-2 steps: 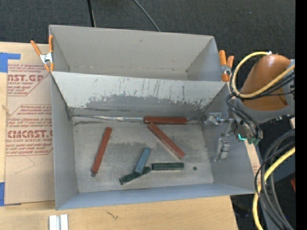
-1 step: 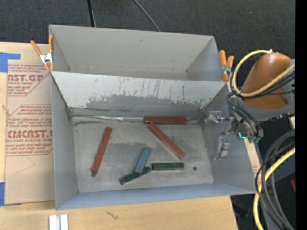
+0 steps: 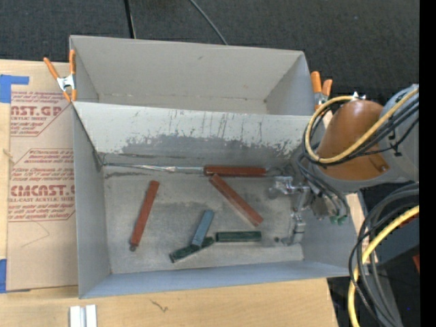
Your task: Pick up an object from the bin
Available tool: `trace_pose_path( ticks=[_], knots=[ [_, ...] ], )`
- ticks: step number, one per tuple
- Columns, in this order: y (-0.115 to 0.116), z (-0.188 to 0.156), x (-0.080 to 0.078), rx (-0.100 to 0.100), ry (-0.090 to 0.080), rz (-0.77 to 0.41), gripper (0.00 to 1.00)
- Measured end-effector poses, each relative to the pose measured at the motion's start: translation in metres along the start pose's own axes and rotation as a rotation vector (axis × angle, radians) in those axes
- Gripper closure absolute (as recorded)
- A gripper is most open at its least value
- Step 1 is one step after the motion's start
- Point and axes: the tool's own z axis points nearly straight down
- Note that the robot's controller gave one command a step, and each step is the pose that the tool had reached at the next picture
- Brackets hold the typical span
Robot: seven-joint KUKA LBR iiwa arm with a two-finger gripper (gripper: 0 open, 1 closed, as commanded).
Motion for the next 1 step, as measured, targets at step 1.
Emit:
trace_pose_path(
  ticks=[1],
  knots=[
    [0.0170,0.0290,0.0120,-0.002,0.004,0.090,1.00]
  ],
)
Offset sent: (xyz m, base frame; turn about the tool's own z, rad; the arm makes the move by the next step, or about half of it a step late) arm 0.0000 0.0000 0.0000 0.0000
